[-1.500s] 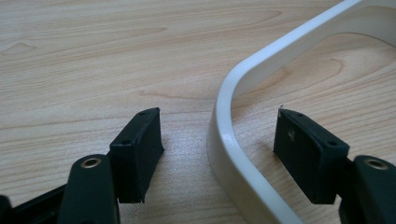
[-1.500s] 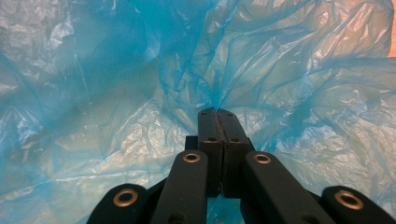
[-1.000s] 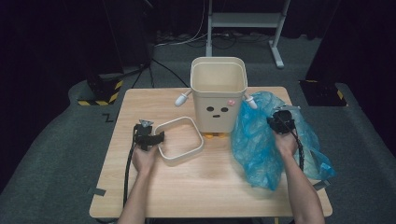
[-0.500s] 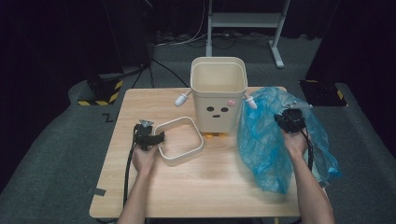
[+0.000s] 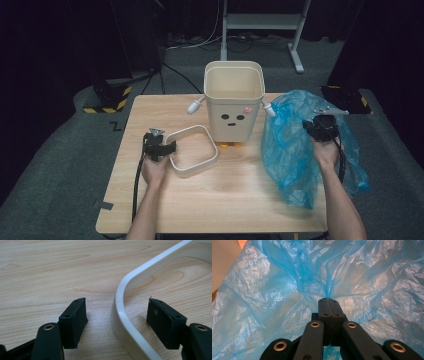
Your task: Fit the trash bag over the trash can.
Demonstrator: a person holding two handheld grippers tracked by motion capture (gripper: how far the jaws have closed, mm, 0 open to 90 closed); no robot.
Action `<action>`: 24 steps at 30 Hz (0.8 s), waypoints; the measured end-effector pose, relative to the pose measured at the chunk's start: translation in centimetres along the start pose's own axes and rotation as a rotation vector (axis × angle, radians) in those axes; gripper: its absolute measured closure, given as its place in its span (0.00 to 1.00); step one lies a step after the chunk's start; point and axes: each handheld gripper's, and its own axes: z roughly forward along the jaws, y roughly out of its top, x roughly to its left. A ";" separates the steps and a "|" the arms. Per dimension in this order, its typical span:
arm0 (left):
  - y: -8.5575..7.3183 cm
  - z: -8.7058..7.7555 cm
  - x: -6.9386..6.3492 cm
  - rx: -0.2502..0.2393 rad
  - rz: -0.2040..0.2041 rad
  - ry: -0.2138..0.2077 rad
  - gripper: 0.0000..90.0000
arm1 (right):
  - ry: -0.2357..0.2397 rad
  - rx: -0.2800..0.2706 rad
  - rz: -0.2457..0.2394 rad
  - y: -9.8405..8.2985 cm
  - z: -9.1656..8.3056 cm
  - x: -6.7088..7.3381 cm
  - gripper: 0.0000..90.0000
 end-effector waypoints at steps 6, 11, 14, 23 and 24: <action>0.0 0.0 0.0 0.000 0.001 0.002 0.36 | -0.001 -0.007 -0.002 0.5 -1.1 -0.3 1.00; 0.0 0.0 0.0 0.000 0.001 0.002 0.37 | 0.005 -0.011 0.015 0.9 -2.1 -0.8 1.00; 0.0 0.0 0.0 0.001 0.000 0.001 0.36 | -0.009 -0.016 0.009 1.3 -2.9 -1.2 1.00; 0.0 0.0 0.0 0.000 -0.001 0.001 0.36 | -0.013 -0.030 0.016 2.0 -4.5 -1.9 1.00; 0.0 0.0 0.0 0.000 -0.001 0.001 0.36 | -0.014 -0.033 0.017 2.1 -4.7 -1.9 1.00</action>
